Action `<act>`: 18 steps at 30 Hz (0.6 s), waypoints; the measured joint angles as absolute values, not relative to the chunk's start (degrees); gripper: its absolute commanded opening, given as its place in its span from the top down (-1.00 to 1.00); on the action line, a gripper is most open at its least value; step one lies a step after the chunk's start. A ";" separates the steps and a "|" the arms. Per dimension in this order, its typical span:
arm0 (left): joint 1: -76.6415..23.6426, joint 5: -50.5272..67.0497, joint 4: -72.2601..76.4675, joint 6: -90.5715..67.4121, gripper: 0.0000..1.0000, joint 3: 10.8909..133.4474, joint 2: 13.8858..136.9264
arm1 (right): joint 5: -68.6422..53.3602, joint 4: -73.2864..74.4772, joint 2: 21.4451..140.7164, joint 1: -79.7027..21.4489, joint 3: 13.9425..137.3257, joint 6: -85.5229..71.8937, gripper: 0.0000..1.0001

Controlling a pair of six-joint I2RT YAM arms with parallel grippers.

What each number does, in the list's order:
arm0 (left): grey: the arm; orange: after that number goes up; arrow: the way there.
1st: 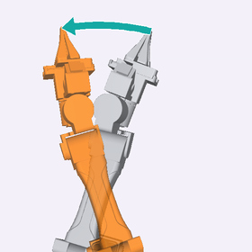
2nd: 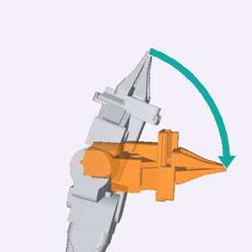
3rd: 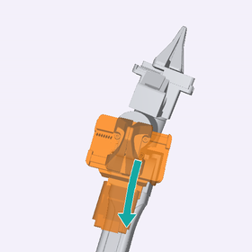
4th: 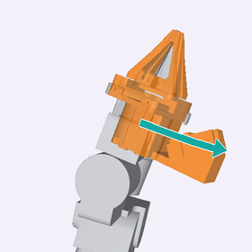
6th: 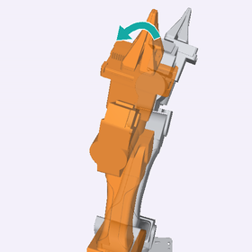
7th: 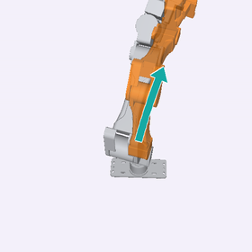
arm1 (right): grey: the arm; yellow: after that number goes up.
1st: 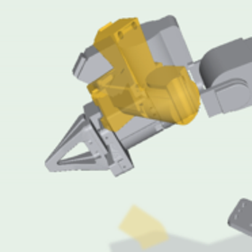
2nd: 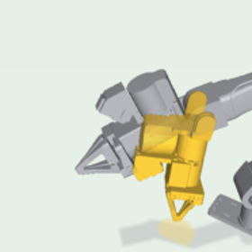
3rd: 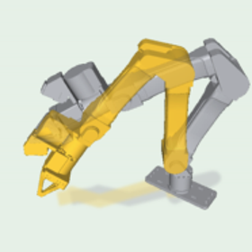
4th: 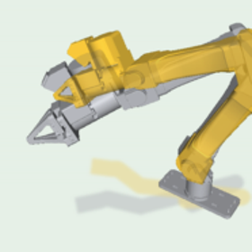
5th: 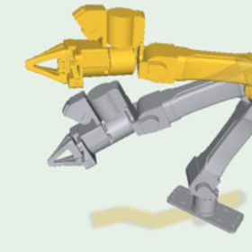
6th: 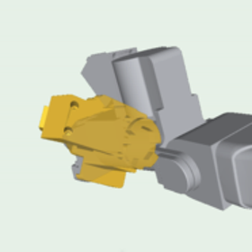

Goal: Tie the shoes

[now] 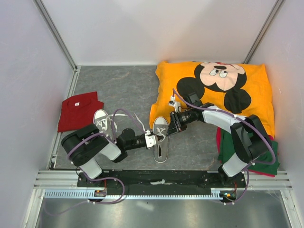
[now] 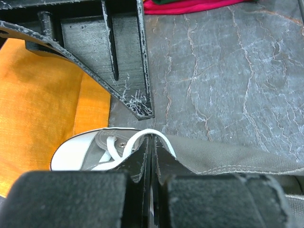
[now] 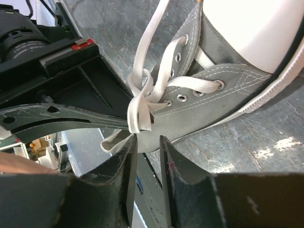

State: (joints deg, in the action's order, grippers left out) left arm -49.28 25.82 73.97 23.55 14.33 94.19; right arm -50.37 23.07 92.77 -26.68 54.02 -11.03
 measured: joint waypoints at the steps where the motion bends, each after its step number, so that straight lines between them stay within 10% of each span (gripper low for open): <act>1: -49.28 25.89 74.00 23.55 0.97 14.33 94.37 | -50.72 22.92 92.92 -26.68 54.02 -11.27 0.37; 18: -49.28 26.24 74.35 23.62 0.96 15.38 95.74 | -54.46 19.20 95.64 -26.68 54.02 -15.05 0.45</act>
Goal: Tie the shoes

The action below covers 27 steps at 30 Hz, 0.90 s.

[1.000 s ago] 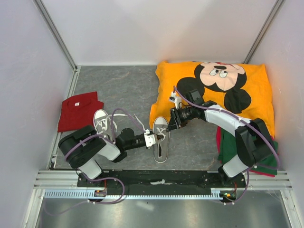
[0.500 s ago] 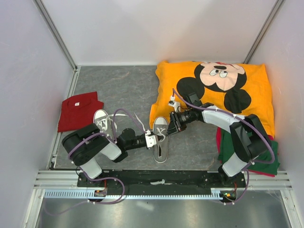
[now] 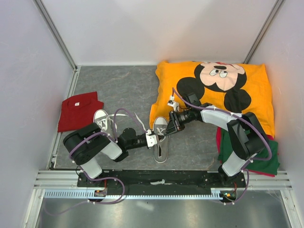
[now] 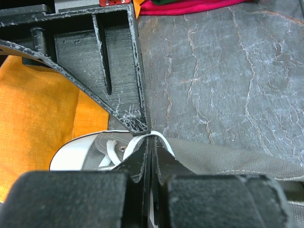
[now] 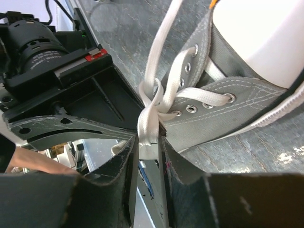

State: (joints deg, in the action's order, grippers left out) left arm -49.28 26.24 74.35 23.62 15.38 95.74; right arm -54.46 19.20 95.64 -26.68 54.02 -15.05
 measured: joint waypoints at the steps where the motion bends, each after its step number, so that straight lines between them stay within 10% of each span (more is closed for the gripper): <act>1: -49.28 26.24 74.35 23.62 0.95 15.40 95.74 | -54.74 18.94 95.64 -26.68 54.02 -15.25 0.51; 27: -49.28 27.05 75.00 23.59 0.97 15.90 97.01 | -57.67 13.04 95.64 -22.65 49.98 -22.81 0.46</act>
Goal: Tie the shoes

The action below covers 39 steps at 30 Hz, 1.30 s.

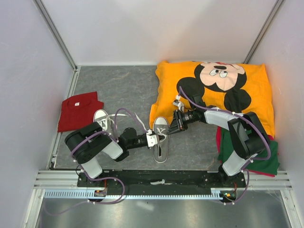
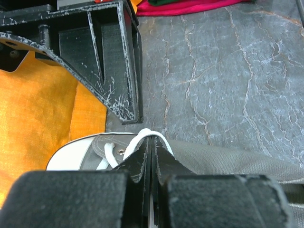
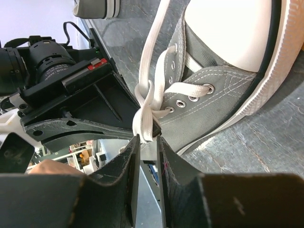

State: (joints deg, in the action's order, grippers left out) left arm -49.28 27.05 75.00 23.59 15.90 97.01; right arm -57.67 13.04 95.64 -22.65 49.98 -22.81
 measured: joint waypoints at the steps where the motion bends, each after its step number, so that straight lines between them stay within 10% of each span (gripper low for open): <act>1: -49.28 27.14 75.00 23.62 0.97 16.03 97.10 | -57.84 12.56 95.64 -22.65 49.82 -23.09 0.46; 25: -49.28 27.62 75.13 23.62 0.97 17.28 98.00 | -58.17 10.50 95.70 -22.76 48.03 -24.45 0.54; 32: -49.28 27.64 75.18 23.62 0.95 17.30 98.37 | -58.94 8.56 95.72 -22.79 47.33 -25.89 1.00; 39: -49.28 27.62 75.18 23.88 0.58 17.32 98.41 | -59.16 8.19 95.64 -22.74 46.70 -26.06 1.00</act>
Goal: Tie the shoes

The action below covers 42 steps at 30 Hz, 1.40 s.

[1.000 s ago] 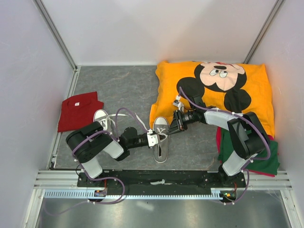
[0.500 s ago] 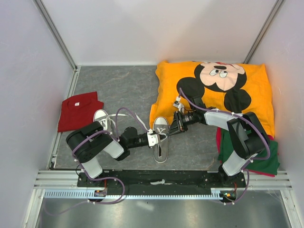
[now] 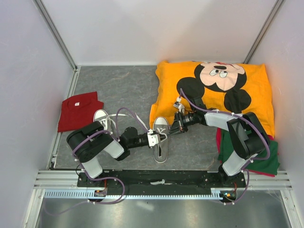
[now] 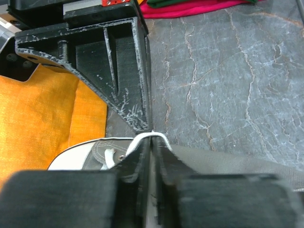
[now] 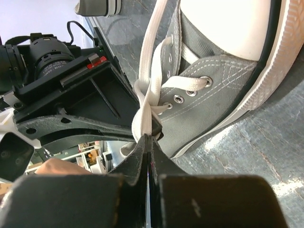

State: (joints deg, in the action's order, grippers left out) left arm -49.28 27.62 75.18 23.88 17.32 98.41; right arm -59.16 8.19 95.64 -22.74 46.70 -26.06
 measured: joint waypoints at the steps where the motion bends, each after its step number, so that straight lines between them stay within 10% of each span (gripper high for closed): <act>1: -49.28 27.57 75.16 24.12 0.57 17.30 98.41 | -59.02 8.58 95.53 -22.76 46.70 -25.85 1.00; 21: -45.19 30.70 48.80 35.29 -0.18 11.64 71.44 | -53.47 14.11 92.49 -22.70 47.46 -21.54 1.00; 28: -38.33 37.23 25.12 40.93 -0.11 16.16 58.04 | -52.14 17.50 90.78 -22.70 48.82 -18.31 1.00; 42: -18.33 42.76 -19.31 71.00 -0.15 50.17 86.83 | -49.34 25.12 90.13 -22.65 52.73 -11.81 1.00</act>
State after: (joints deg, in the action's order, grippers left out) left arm -18.33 42.76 -19.31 71.00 50.17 86.83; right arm -49.34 25.12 90.13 -22.65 52.73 -11.81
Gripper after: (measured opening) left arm 0.565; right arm 0.007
